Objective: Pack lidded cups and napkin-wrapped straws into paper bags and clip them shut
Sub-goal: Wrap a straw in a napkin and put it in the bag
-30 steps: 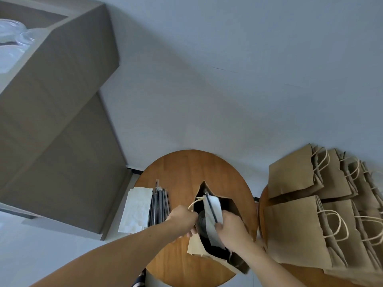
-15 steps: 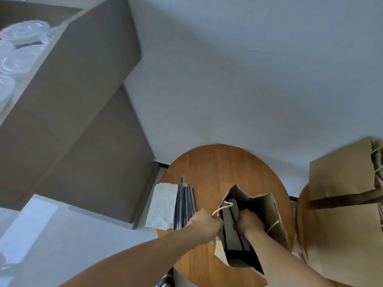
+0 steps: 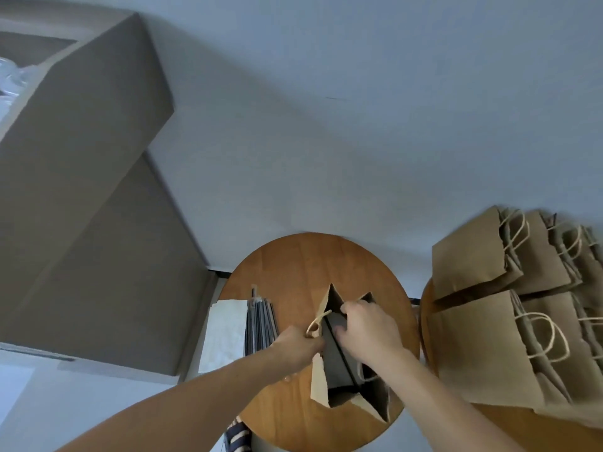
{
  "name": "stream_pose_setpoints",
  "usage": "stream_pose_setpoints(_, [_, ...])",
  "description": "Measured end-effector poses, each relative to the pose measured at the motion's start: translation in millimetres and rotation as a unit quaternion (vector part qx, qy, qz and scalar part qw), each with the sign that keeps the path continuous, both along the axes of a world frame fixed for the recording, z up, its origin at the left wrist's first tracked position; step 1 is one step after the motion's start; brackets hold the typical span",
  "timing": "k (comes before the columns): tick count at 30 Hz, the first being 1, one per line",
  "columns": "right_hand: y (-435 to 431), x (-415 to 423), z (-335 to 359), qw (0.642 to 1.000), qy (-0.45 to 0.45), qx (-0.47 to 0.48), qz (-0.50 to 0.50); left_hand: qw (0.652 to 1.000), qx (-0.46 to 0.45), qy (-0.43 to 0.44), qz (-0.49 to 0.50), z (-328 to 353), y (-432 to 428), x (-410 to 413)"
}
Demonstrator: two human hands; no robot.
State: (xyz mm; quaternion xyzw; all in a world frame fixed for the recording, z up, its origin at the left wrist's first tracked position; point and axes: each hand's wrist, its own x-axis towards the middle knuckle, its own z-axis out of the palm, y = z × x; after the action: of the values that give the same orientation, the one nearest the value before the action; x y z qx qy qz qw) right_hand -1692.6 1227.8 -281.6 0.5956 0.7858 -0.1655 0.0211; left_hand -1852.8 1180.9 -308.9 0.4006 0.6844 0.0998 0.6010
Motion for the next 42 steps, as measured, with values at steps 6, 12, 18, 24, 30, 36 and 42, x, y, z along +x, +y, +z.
stream_pose_setpoints(6, [10, 58, 22, 0.976, 0.116, -0.011, -0.184, 0.996, 0.021, -0.047, -0.078, -2, -6, 4])
stream_pose_setpoints(12, [-13, 67, -16, 0.883, 0.22, -0.306, -0.28, 0.991, -0.022, -0.065, -0.113, -6, -14, 20])
stream_pose_setpoints(18, [-20, 42, -21, 0.822, 0.354, -0.349, -0.277, 0.99, 0.013, -0.114, -0.085, -2, -19, 54])
stream_pose_setpoints(24, [-21, 43, -28, 0.855, 0.361, -0.309, -0.211, 0.967, 0.088, 0.214, -0.11, -2, -13, 75])
stream_pose_setpoints(30, [-4, 64, -29, 0.971, 0.212, -0.104, -0.038, 0.95, 0.12, 0.265, -0.112, 3, 2, 60])
stream_pose_setpoints(36, [33, 80, -21, 0.975, 0.111, 0.141, 0.128, 0.903, 0.161, 0.312, -0.246, 14, 31, 40])
stream_pose_setpoints(42, [62, 82, -23, 0.974, 0.063, 0.132, 0.175, 0.88, 0.208, 0.306, -0.297, 24, 64, 27])
